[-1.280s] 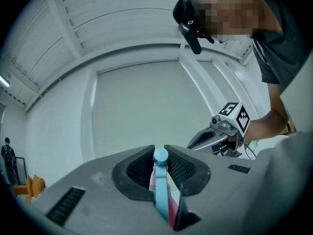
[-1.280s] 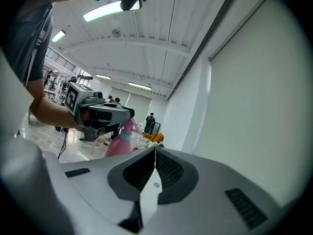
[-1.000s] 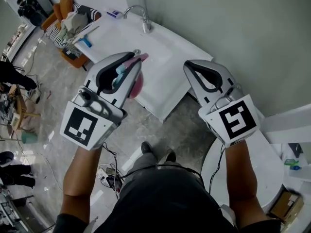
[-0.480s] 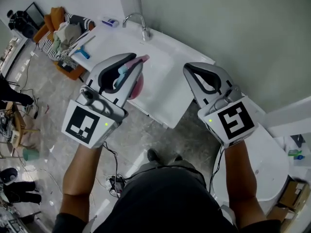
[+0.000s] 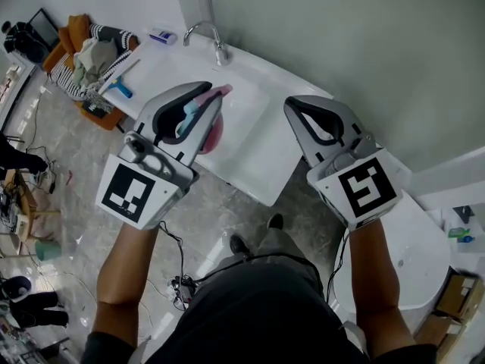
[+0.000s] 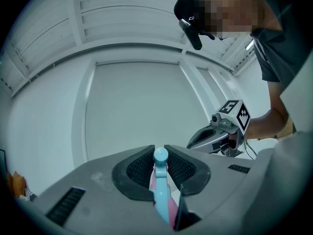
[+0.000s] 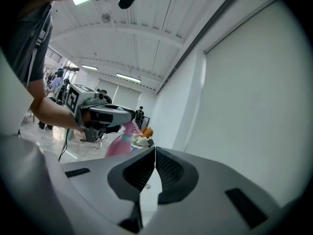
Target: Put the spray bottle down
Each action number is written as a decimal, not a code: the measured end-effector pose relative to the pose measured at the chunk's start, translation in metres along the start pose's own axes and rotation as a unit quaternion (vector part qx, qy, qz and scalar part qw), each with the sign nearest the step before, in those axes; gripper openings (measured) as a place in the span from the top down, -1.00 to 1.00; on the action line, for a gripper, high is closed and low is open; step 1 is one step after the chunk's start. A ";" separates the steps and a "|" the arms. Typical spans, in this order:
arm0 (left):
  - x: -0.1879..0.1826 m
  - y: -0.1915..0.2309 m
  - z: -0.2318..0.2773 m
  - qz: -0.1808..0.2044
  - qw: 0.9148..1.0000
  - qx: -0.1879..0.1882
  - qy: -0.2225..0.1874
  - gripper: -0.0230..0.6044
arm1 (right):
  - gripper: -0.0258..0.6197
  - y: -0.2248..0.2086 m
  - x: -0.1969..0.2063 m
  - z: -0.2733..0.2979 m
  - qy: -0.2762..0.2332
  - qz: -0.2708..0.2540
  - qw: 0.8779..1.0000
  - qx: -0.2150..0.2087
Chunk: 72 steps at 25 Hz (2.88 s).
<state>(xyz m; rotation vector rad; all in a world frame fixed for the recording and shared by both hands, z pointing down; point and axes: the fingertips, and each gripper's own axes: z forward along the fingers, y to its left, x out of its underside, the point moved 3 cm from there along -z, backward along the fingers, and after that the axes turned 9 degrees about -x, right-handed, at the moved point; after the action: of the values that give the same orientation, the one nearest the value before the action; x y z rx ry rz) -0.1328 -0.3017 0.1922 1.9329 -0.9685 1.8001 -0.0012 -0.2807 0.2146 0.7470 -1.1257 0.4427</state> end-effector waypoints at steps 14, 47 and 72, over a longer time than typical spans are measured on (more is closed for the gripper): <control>0.022 0.004 0.090 0.006 0.999 -0.030 0.019 0.73 | 0.89 -0.088 0.040 0.020 -0.005 0.006 0.999 -0.036; 0.081 0.101 0.181 -0.014 1.000 0.021 0.006 0.73 | 0.89 -0.156 0.064 0.119 0.043 0.026 0.999 0.008; 0.182 0.131 0.282 -0.015 0.999 -0.006 0.030 0.73 | 0.90 -0.232 0.145 0.187 0.072 0.064 0.995 -0.020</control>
<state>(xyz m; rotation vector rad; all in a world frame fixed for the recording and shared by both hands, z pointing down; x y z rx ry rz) -0.0150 -0.6246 0.2990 1.8653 -0.9228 1.8210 0.0874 -0.5820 0.3196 0.5997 -1.0482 0.5710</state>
